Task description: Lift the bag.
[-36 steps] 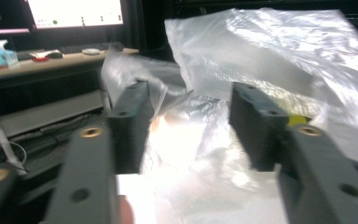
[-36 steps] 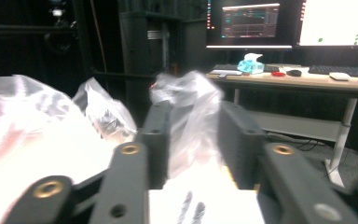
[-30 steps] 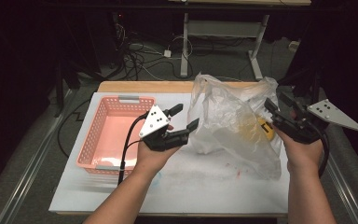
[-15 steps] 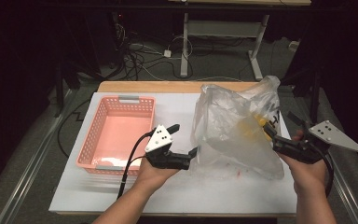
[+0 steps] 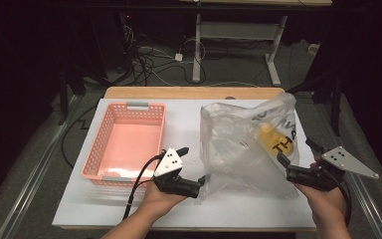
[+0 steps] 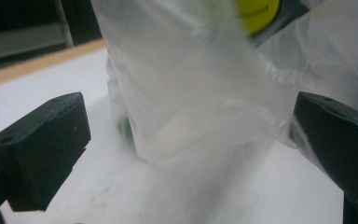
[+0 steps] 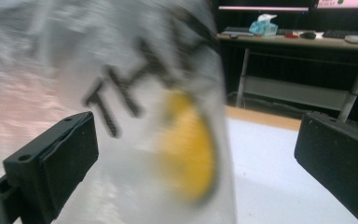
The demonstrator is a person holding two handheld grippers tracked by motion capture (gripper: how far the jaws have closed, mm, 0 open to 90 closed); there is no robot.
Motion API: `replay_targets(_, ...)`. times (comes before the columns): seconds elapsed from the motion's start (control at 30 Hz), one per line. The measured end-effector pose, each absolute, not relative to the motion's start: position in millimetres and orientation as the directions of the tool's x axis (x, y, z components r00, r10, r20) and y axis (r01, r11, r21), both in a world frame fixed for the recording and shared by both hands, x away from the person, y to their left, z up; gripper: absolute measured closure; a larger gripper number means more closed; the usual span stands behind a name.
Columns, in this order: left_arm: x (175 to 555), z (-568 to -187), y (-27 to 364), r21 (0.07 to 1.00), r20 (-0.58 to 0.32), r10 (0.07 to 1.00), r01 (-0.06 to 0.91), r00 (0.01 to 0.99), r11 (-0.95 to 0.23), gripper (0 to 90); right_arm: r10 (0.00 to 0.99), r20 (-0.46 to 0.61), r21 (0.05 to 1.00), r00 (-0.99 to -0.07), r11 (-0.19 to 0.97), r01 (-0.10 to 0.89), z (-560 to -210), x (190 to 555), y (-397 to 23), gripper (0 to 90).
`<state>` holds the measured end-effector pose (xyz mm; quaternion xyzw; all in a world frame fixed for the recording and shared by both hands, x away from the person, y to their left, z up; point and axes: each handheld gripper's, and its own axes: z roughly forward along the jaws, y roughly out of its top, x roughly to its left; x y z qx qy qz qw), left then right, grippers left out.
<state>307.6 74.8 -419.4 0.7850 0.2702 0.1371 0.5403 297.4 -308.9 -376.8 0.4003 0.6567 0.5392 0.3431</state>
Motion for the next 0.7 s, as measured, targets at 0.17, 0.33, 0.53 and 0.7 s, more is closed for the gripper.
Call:
replay_targets(0.17,308,-433,71,0.883,-0.114,0.56,0.342,0.821,-0.322,0.0,0.894,-0.02,0.978,-0.448,0.11,0.175,-385,295,-309,0.4)
replay_targets(0.33,308,-434,74,0.89,-0.119,0.567,0.341,0.815,-0.303,0.0,0.889,-0.02,0.975,-0.457,0.119,0.189,-391,294,-308,0.4)
replay_targets(0.53,298,-414,89,0.924,-0.118,0.584,0.304,0.803,-0.232,0.0,0.89,-0.015,0.974,-0.456,0.116,0.195,-392,293,-308,0.4)
replay_targets(0.7,280,-403,116,0.929,-0.03,0.629,0.254,0.776,-0.268,0.0,0.894,-0.014,0.975,-0.447,0.111,0.192,-391,292,-311,0.4)
